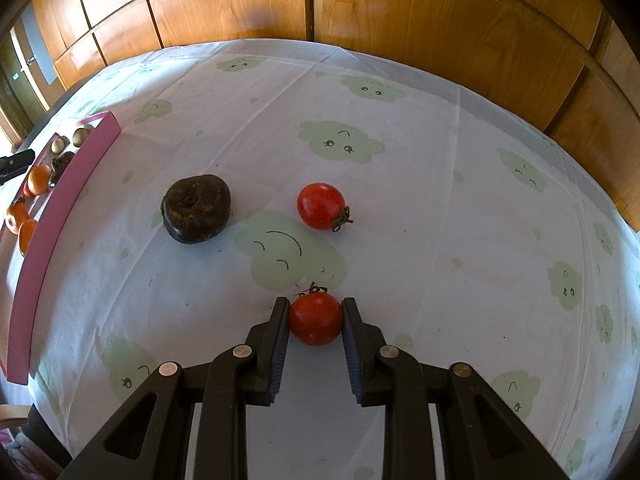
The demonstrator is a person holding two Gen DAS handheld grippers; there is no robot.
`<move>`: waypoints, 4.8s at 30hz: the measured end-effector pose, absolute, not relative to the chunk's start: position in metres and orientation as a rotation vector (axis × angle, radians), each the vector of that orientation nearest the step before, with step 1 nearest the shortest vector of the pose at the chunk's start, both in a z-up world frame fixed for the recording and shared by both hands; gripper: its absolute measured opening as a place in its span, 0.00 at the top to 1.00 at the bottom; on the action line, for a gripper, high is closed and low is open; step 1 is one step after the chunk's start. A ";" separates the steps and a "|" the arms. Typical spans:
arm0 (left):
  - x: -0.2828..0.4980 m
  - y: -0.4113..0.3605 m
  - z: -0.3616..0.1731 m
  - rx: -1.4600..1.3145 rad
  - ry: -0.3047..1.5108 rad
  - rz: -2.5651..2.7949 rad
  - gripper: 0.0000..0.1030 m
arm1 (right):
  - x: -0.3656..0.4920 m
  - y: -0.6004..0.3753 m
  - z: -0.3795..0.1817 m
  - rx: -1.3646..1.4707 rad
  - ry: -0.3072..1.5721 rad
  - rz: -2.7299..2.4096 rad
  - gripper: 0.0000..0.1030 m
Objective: Organize fruits
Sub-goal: 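Carry the orange into the tray and open the left gripper, then carry the red tomato into the tray and open the right gripper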
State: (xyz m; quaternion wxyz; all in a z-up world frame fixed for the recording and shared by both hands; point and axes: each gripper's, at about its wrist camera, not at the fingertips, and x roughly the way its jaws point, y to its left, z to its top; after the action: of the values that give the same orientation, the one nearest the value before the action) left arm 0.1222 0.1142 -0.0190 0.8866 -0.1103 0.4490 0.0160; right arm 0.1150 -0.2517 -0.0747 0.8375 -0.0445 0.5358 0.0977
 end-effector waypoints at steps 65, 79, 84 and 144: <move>0.019 0.079 -0.009 -0.099 0.828 0.106 0.41 | 0.104 -0.236 -0.072 -0.177 1.105 0.190 0.75; 0.019 0.108 -0.007 -0.151 0.814 0.164 0.41 | 0.103 -0.230 -0.067 -0.153 1.164 0.222 0.75; 0.020 0.120 -0.007 -0.166 0.811 0.193 0.40 | 0.090 -0.202 -0.047 -0.084 1.123 0.352 0.75; 0.010 0.073 0.003 -0.027 0.786 0.052 0.35 | 0.049 -0.151 0.010 -0.109 0.921 0.470 0.70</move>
State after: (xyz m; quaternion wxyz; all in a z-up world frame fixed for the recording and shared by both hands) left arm 0.0101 0.0734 0.0029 0.9234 -0.0133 0.3828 0.0255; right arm 0.0490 -0.1511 0.0103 0.8679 -0.0519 0.4402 0.2243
